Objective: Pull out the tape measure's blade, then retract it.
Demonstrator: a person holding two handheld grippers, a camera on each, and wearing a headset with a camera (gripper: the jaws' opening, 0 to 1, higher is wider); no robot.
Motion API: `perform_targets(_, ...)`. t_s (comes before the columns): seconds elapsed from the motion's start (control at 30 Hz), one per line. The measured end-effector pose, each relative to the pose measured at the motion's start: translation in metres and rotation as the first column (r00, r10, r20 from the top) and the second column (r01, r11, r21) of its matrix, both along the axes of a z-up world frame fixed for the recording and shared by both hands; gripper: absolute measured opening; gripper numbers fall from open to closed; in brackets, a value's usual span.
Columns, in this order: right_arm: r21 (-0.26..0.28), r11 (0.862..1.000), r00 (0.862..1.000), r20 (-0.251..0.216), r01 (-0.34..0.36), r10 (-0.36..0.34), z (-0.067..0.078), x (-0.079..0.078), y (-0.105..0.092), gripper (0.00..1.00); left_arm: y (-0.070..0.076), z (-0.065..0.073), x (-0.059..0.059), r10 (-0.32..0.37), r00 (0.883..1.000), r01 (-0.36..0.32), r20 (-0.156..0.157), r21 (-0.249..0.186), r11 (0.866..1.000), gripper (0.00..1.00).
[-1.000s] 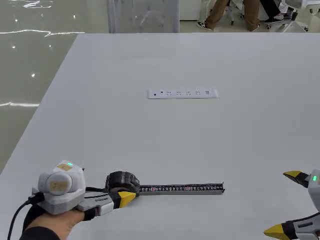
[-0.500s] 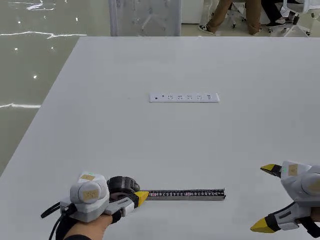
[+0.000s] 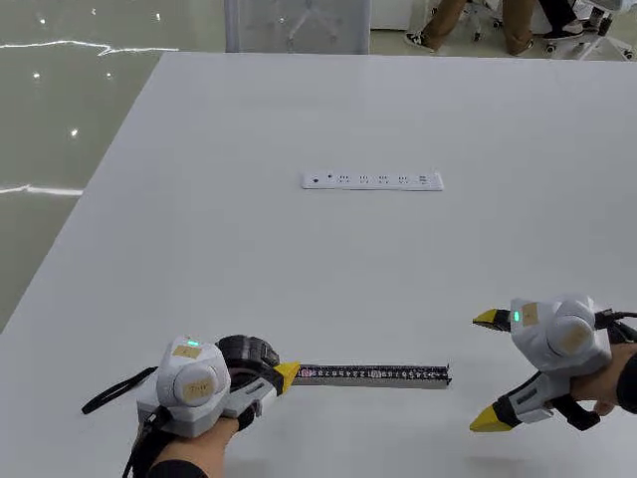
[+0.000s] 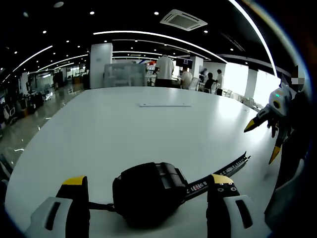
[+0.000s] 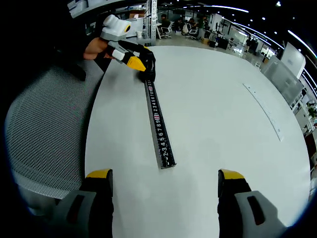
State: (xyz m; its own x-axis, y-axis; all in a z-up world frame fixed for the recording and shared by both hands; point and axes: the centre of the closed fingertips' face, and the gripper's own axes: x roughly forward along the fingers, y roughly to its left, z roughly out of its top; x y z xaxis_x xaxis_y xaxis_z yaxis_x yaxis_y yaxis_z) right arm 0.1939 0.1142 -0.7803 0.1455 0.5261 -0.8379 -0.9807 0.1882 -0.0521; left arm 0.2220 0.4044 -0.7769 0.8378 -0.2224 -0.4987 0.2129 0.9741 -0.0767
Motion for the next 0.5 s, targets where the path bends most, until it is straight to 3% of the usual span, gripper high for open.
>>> perform_targets(0.13,-0.022,0.999,0.999,-0.017,-0.047,0.047,-0.003,0.003,0.008,0.73,-0.002,-0.002,-0.001,-0.006,1.000,0.006,-0.006,0.001,1.000,0.95)
perform_targets(0.5,-0.085,0.992,0.992,-0.096,-0.094,0.086,-0.025,0.005,0.018,0.46,-0.006,-0.006,-0.001,-0.022,1.000,0.022,-0.011,0.003,1.000,0.94)
